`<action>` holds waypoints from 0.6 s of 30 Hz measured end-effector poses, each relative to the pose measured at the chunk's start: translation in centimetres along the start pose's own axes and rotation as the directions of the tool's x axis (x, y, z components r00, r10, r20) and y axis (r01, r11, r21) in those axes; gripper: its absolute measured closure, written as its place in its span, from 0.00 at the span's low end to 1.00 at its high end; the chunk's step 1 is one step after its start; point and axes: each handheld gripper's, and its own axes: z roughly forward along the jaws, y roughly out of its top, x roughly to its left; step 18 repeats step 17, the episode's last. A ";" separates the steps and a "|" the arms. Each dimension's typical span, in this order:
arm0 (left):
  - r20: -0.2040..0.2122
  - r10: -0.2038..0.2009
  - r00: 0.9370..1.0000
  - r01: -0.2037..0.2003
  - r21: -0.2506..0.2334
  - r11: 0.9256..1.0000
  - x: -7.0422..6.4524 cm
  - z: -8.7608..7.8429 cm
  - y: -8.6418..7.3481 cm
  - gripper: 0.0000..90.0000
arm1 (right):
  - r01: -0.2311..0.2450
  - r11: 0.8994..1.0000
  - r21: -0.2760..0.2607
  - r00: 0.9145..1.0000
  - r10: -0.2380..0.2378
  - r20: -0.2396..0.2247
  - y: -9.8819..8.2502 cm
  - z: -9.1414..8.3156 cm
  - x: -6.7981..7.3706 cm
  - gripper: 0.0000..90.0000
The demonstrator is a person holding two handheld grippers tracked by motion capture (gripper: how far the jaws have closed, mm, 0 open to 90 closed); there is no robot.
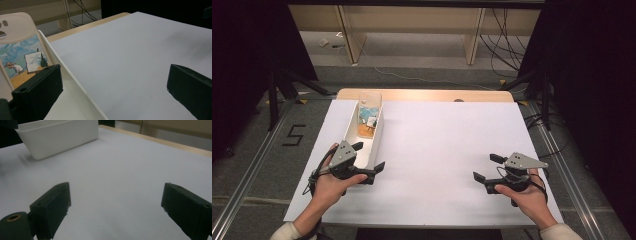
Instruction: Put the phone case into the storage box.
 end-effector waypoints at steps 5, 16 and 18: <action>0.000 -0.001 1.000 0.001 0.003 1.000 0.0 0.0 -0.1 0.00 | 0.001 1.000 -0.002 1.000 -0.001 -0.002 0.0 0.0 0.0 0.11; 0.001 -0.001 1.000 0.001 0.011 1.000 -0.1 0.2 -0.2 0.00 | 0.000 1.000 0.000 1.000 0.000 0.000 -0.1 0.0 0.0 0.11; 0.001 0.000 1.000 0.000 0.011 1.000 -0.1 0.2 -0.2 0.00 | 0.000 1.000 0.000 1.000 0.000 0.001 -0.1 -0.1 0.0 0.11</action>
